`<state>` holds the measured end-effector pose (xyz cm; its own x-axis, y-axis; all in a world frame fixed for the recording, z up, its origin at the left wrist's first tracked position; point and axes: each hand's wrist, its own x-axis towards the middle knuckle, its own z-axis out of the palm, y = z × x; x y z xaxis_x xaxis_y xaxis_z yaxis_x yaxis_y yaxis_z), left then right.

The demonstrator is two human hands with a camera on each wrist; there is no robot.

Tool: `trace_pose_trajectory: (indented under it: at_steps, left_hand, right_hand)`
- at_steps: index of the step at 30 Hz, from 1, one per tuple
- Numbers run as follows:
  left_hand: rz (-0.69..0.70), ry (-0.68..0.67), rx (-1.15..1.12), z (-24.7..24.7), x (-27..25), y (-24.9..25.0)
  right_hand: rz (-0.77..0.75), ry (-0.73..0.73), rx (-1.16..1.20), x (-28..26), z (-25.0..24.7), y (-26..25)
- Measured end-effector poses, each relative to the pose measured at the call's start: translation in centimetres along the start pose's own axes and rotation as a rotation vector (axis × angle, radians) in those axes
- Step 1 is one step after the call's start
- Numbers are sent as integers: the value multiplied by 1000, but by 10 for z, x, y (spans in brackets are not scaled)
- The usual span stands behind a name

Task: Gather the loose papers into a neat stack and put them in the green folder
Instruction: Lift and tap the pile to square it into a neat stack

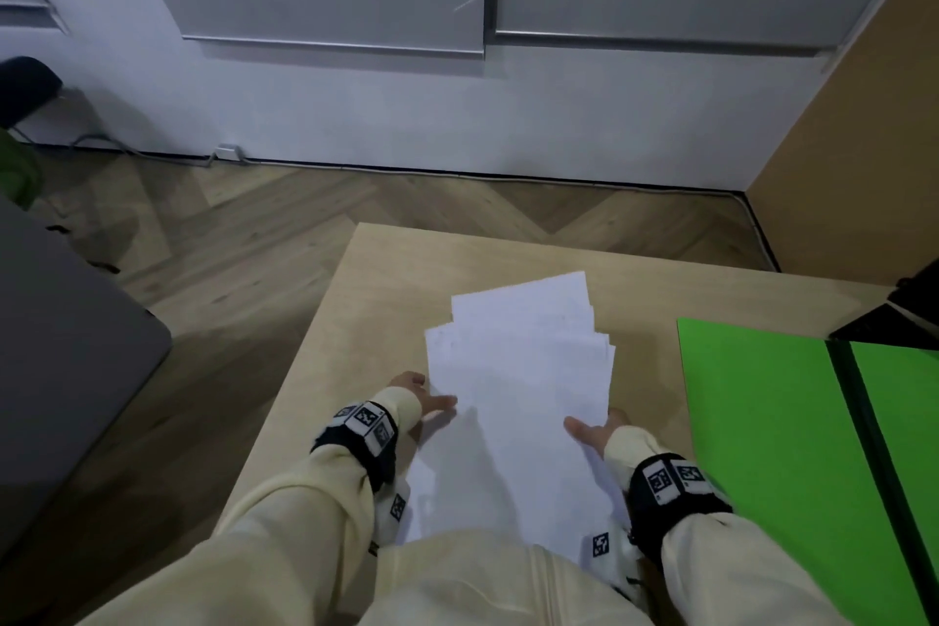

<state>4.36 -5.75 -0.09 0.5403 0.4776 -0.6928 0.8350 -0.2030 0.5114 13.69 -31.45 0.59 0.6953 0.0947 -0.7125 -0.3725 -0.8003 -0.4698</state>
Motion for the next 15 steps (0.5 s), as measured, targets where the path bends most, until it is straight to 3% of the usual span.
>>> trace_pose_trajectory:
  at_steps: [2, 4, 8, 10, 12, 15]
  left_hand:
    - [41, -76, -177, -14, -13, 9]
    - [188, -153, -364, -29, -30, 28]
    - [502, -23, -474, -58, -72, 88]
    - [650, 91, -504, -70, -95, 115]
    - [783, 130, -482, -72, -100, 126]
    - [847, 191, -445, -63, -98, 119]
  right_hand:
    - [-100, 34, 100, -5, -23, -13]
    - [-239, 105, 239, -14, -49, -31]
    - [-510, 227, 515, -61, -101, -84]
    - [-629, 205, 621, -86, -117, -105]
    - [-610, 211, 567, -94, -118, -116]
    - [-591, 237, 420, -80, -102, -109]
